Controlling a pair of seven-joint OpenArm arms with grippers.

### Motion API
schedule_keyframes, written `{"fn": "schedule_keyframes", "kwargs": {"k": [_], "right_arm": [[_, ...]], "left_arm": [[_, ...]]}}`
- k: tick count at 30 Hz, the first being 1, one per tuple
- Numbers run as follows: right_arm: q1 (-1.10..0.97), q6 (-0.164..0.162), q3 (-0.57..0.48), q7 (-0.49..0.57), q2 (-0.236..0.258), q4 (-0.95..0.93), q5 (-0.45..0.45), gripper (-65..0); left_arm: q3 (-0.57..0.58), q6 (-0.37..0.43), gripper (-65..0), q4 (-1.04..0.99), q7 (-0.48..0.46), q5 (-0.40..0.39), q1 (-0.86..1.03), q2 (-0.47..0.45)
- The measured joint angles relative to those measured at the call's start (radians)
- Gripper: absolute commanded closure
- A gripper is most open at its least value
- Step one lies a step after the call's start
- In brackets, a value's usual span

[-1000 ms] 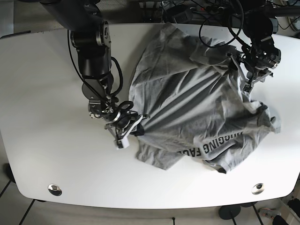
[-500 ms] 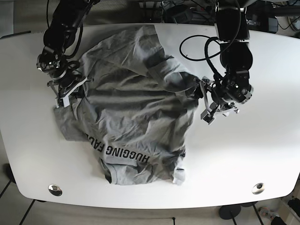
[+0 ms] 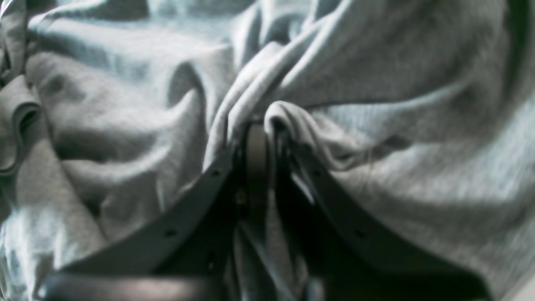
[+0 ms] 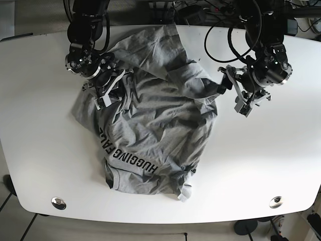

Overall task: Fold the T-shirt properly
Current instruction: 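Release and regrasp the shirt edges with both grippers to smooth it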

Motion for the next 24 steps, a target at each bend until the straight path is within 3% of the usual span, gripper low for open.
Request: {"fn": "schedule_keyframes", "kwargs": {"k": [6, 9, 11, 15, 17, 19, 24], "right_arm": [[-0.005, 0.000, -0.110, -0.018, 0.008, 0.035, -0.004, -2.1], [-0.018, 0.002, -0.124, -0.018, 0.001, 0.071, 0.000, -4.6], [-0.036, 0.003, -0.109, -0.024, 0.014, 0.134, -0.002, -17.6], [-0.024, 0.000, 0.005, -0.028, 0.044, 0.277, -0.006, -53.7], [0.045, 0.003, 0.036, -0.042, 0.043, 0.270, -0.008, -63.7], [0.155, 0.002, 0.051, -0.036, 0.041, 0.198, -0.009, -65.0], [0.445, -0.008, 0.061, -0.025, 0.112, -0.182, -0.011, -65.0]], "left_arm": [[0.001, 0.000, -37.4, -0.048, -0.013, -0.006, -0.006, 0.063], [0.002, 0.000, -37.4, -0.053, -0.094, -0.009, 0.003, 0.055], [0.001, 0.000, -37.4, -0.069, -0.106, -0.010, 0.027, 0.041], [-0.010, 0.001, -37.2, -0.077, -0.108, -0.007, 0.031, -0.029], [-0.008, 0.001, -37.2, -0.077, -0.110, -0.011, 0.039, -0.021], [-0.001, 0.000, -37.2, -0.079, -0.108, -0.017, 0.054, -0.013], [-0.006, 0.000, -37.2, -0.079, -0.108, -0.009, 0.053, -0.016]]}}
